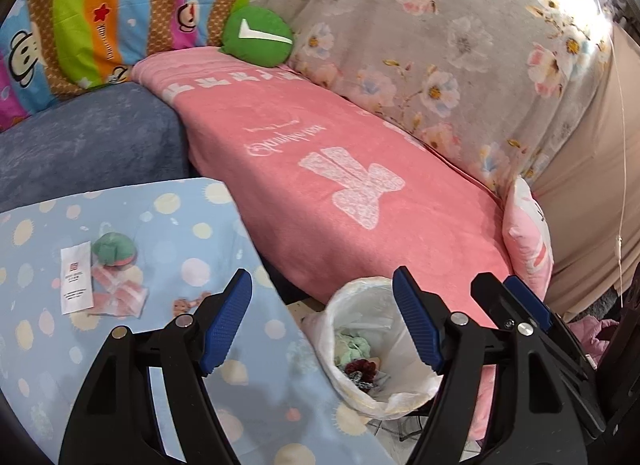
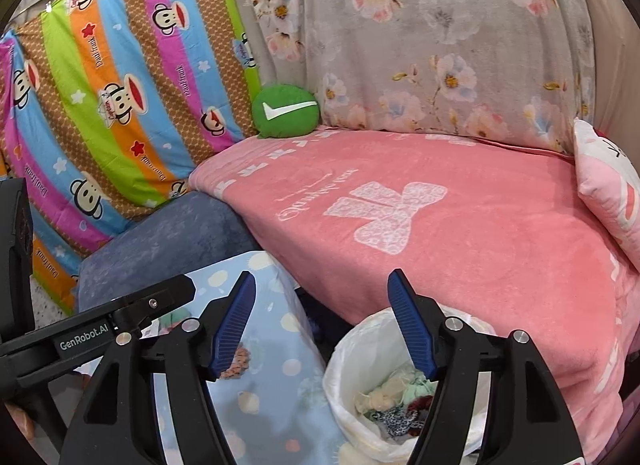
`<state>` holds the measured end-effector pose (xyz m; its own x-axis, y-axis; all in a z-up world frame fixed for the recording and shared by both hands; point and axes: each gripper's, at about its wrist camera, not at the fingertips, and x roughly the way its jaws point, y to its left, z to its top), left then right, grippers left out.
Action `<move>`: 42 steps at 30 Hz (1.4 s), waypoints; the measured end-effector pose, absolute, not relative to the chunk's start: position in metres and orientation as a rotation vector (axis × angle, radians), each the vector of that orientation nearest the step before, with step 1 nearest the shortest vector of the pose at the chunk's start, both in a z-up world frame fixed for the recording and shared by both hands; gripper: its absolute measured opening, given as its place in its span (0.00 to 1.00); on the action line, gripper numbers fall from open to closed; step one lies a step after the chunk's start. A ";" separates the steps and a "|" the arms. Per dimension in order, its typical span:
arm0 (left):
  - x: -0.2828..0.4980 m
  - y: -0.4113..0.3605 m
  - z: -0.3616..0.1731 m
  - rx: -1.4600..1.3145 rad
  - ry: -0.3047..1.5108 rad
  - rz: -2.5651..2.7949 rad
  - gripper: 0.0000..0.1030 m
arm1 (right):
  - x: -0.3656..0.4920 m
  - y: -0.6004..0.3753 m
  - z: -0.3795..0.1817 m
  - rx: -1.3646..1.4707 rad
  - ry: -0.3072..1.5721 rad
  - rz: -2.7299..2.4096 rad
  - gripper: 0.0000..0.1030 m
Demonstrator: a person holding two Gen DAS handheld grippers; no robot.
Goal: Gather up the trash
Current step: 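Move both tools back over the cloth toward the white card and plastic bag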
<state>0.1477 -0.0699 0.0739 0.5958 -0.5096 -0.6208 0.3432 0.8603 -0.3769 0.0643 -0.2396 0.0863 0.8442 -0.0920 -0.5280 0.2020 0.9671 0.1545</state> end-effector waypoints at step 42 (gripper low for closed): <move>0.263 0.184 -0.129 -0.455 1.123 0.055 0.84 | 0.236 -0.011 -0.112 0.111 0.974 0.157 0.65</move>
<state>0.2632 0.1837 -0.1294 0.4416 -0.1828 -0.8784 -0.2682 0.9074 -0.3236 0.2356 -0.0110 -0.1125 0.5516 0.1825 -0.8139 -0.0831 0.9829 0.1641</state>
